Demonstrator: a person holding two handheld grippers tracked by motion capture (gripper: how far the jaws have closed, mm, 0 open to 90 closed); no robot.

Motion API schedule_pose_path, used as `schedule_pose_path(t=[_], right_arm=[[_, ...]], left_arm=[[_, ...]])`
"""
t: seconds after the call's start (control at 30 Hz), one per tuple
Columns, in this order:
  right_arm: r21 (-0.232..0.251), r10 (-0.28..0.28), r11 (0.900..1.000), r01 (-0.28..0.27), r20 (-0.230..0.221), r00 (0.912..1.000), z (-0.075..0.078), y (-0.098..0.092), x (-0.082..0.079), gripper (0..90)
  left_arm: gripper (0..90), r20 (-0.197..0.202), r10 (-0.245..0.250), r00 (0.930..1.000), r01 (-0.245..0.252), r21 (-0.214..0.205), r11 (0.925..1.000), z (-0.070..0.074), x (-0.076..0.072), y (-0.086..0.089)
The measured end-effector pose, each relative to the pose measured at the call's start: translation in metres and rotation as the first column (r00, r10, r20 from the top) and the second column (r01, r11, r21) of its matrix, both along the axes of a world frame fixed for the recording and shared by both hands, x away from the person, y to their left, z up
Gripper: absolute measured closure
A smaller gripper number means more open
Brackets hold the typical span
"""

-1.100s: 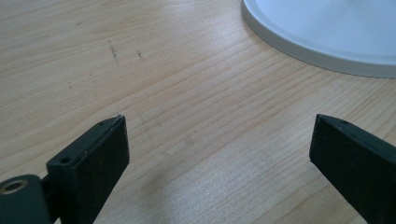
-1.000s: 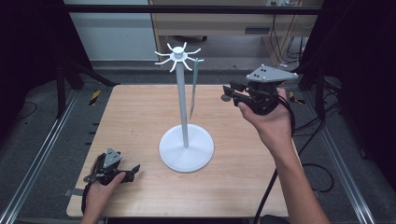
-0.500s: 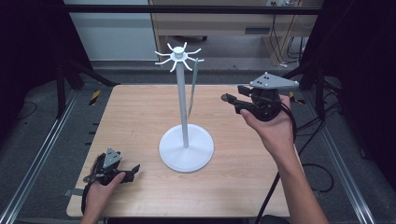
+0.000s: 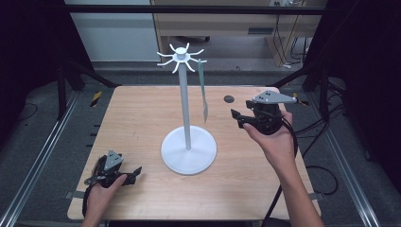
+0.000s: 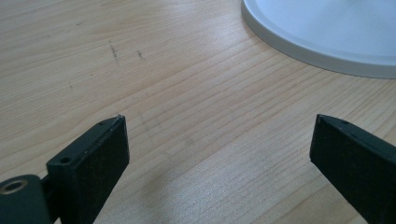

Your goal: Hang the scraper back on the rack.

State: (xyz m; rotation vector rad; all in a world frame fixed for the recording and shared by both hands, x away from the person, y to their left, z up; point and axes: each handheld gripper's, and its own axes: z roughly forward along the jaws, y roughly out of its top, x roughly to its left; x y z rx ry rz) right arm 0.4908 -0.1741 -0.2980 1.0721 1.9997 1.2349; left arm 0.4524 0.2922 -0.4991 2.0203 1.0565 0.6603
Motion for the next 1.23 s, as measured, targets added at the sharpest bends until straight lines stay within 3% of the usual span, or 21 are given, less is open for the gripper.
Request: schedule_pose_path(t=[0.2, 0.33, 0.37, 0.4, 0.53, 0.77, 0.83, 0.87, 1.0, 1.1, 1.13, 1.23], right_arm=[[0.004, -0.024, 0.9997, 0.024, -0.045, 0.9987, -0.025, -0.004, -0.003, 32.2], [0.01, -0.057, 0.9983, 0.058, -0.051, 0.9971, -0.046, -0.007, -0.006, 24.3], [0.005, -0.069, 0.9976, 0.069, -0.059, 0.9959, -0.057, -0.008, -0.007, 20.4], [0.005, -0.069, 0.9976, 0.069, -0.059, 0.9959, -0.057, -0.008, -0.007, 20.4], [0.01, -0.083, 0.9964, 0.084, -0.096, 0.9919, -0.079, -0.011, -0.007, 13.9], [0.02, -0.104, 0.994, 0.108, -0.133, 0.9857, -0.119, -0.014, -0.014, 10.7], [0.034, -0.127, 0.9904, 0.134, -0.15, 0.9804, -0.14, -0.016, -0.019, 9.6], [0.034, -0.127, 0.9904, 0.134, -0.15, 0.9804, -0.14, -0.016, -0.019, 9.6], [0.025, -0.151, 0.9872, 0.158, -0.172, 0.9735, -0.164, -0.017, -0.023, 7.9], [0.022, -0.18, 0.982, 0.188, -0.187, 0.9656, -0.177, -0.016, -0.026, 7.6], [-0.012, -0.199, 0.9797, 0.2, -0.178, 0.9637, -0.182, -0.015, -0.026, 7.8], [-0.022, -0.203, 0.9792, 0.202, -0.171, 0.9641, -0.181, -0.015, -0.027, 7.8]], left_arm=[[4.2, -0.003, -0.003, 1.0, 0.003, 0.001, 1.0, 0.0, 0.0, 0.0], [4.2, -0.002, -0.003, 1.0, 0.003, 0.0, 1.0, 0.0, 0.0, 0.0], [4.1, -0.002, -0.003, 1.0, 0.003, 0.0, 1.0, 0.0, 0.0, 0.0], [4.1, -0.001, -0.001, 1.0, 0.001, -0.004, 1.0, -0.001, 0.0, 0.0], [4.1, -0.003, -0.003, 1.0, 0.003, -0.002, 1.0, 0.0, 0.0, 0.0], [3.8, 0.009, -0.011, 0.9999, 0.011, -0.002, 0.9999, 0.0, 0.0, 0.0], [3.6, 0.011, -0.011, 0.9999, 0.011, -0.005, 0.9999, -0.001, 0.0, 0.0], [3.6, 0.01, -0.013, 0.9999, 0.013, -0.006, 0.9999, -0.001, 0.001, 0.0], [3.2, 0.007, -0.009, 0.9999, 0.009, -0.013, 0.9999, -0.001, 0.001, 0.001], [3.1, 0.0, -0.009, 1.0, 0.009, -0.015, 0.9998, -0.002, 0.002, 0.001], [3.1, -0.002, -0.011, 0.9999, 0.011, -0.014, 0.9998, -0.002, 0.002, 0.001], [2.9, -0.015, -0.017, 0.9998, 0.016, -0.011, 0.9998, -0.004, 0.003, 0.0]])
